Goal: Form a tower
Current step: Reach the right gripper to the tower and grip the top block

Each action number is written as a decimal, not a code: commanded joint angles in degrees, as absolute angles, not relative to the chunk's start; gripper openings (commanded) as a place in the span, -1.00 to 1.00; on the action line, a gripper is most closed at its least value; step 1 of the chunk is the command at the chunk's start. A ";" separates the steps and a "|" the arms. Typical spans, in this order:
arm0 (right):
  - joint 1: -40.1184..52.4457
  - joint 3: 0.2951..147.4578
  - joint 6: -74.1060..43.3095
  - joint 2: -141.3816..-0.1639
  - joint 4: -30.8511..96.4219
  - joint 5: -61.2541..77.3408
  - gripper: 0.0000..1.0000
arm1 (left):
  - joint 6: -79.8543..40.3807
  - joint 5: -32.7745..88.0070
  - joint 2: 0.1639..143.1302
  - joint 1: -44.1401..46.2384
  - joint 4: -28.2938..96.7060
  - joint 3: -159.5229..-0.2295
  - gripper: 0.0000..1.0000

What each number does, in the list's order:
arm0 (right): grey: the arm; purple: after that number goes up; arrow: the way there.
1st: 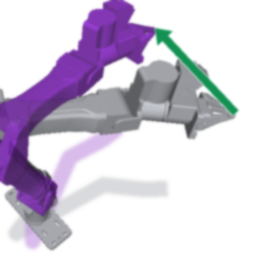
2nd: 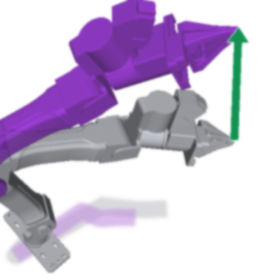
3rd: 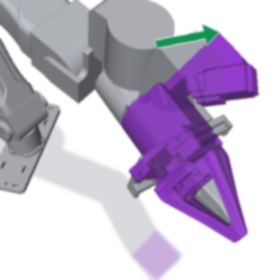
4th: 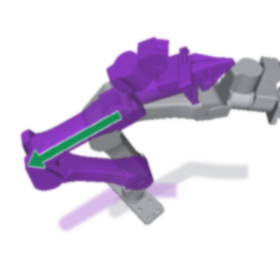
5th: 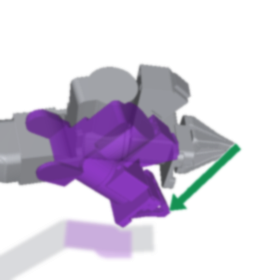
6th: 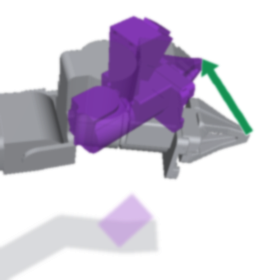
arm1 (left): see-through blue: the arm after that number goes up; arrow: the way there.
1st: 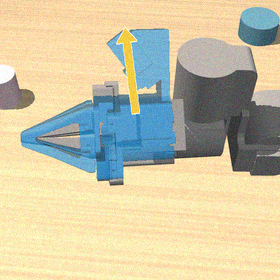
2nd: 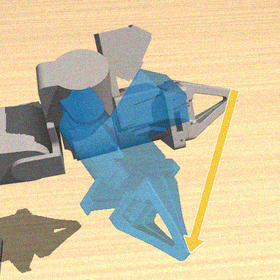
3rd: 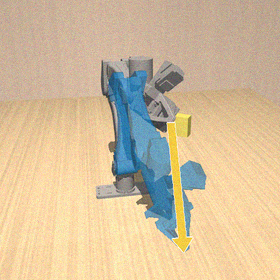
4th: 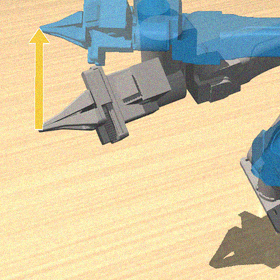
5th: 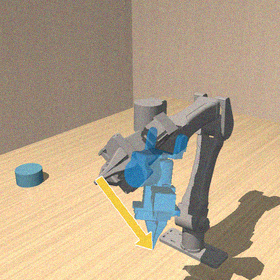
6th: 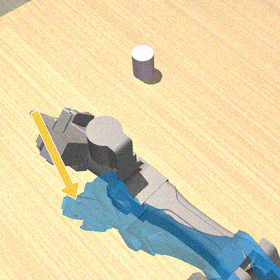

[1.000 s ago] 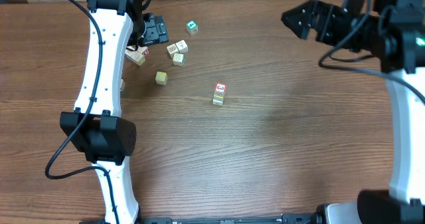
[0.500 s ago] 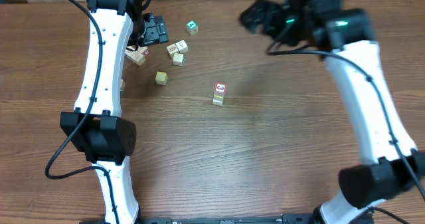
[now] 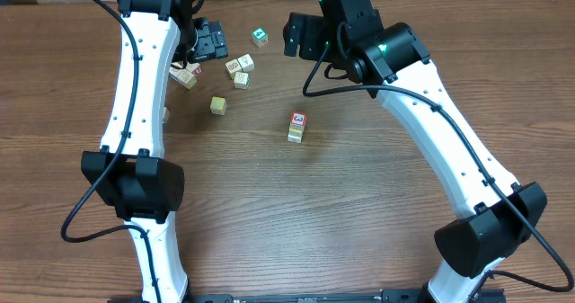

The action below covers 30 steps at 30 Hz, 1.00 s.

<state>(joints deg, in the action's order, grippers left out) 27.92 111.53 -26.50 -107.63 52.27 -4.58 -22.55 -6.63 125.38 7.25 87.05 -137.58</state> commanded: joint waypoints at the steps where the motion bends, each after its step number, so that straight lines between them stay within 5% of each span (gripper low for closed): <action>1: 27.35 112.86 -26.70 -107.50 52.80 -6.39 0.62 | -23.35 -6.37 124.60 7.27 86.94 -138.47 0.99; 21: 35.09 112.46 -39.70 -121.67 64.71 -3.42 0.57 | -23.35 -6.37 124.60 7.27 86.94 -138.47 1.00; 30: 35.33 112.46 -40.75 -126.74 69.21 -3.88 0.82 | -23.35 -6.37 124.60 7.27 86.94 -138.47 0.99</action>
